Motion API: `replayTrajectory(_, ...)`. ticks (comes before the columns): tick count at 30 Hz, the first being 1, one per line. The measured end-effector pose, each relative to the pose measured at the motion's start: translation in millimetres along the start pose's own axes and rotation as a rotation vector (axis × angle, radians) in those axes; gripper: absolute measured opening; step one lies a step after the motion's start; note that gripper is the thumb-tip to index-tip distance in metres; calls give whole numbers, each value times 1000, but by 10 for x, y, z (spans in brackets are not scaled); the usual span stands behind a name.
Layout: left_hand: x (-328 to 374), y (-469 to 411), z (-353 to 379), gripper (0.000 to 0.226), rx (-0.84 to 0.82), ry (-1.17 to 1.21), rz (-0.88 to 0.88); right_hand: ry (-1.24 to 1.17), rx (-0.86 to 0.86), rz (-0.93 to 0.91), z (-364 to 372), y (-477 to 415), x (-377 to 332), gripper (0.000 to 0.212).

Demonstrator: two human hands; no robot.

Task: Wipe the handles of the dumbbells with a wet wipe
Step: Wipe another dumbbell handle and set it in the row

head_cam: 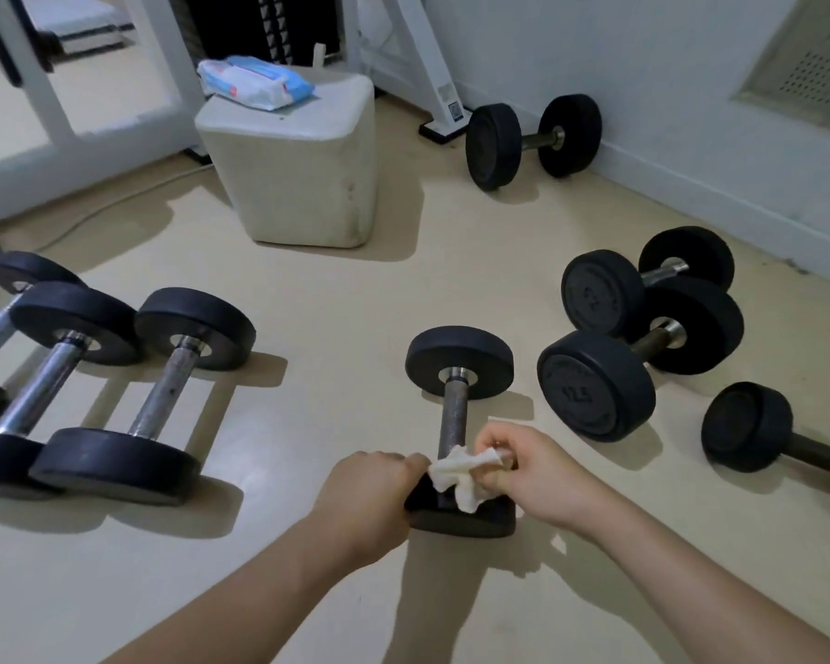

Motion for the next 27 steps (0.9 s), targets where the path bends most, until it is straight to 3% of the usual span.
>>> replayTrajectory(3, -109, 145, 40, 26, -7, 31, 1, -91, -60, 105, 50, -19, 93, 16)
replayTrajectory(8, -192, 126, -1, 29, -47, 139, -62, 32, 434, 70, -265, -373, 240, 17)
replayTrajectory(10, -202, 125, -31, 29, -85, 222, -100, 118, 509, -18, -193, -435, 193, 24)
replayTrajectory(12, -190, 140, -62, 30, -112, 331, -128, 199, 453, -123, 26, -514, 132, 33)
replayTrajectory(14, -144, 142, -117, 35, -63, 459, -142, 206, 287, -142, 254, -560, 125, 35)
replayTrajectory(17, -66, 107, -155, 34, 113, 600, -207, 253, -17, -158, 441, -509, 145, 19)
replayTrajectory(19, -16, 69, -83, 33, 152, 611, -256, 269, -119, -173, 478, -430, 187, 12)
replayTrajectory(21, 9, -18, -3, 34, 147, 570, -278, 162, -75, -155, 442, -488, 241, 13)
replayTrajectory(25, -8, -188, 167, 41, 139, 608, -288, -149, 288, -18, 231, -804, 371, 28)
replayTrajectory(27, 8, -205, 237, 44, 122, 643, -296, -211, 305, 43, 281, -818, 433, 29)
Point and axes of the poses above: each hand's wrist, its own y-axis away from the middle knuckle, its own z-axis out of the palm, x = y × z, the point moved 6 cm from there along -y, towards the middle knuckle, and after that the axes turned 15 degrees about x, right-handed, at the moved point
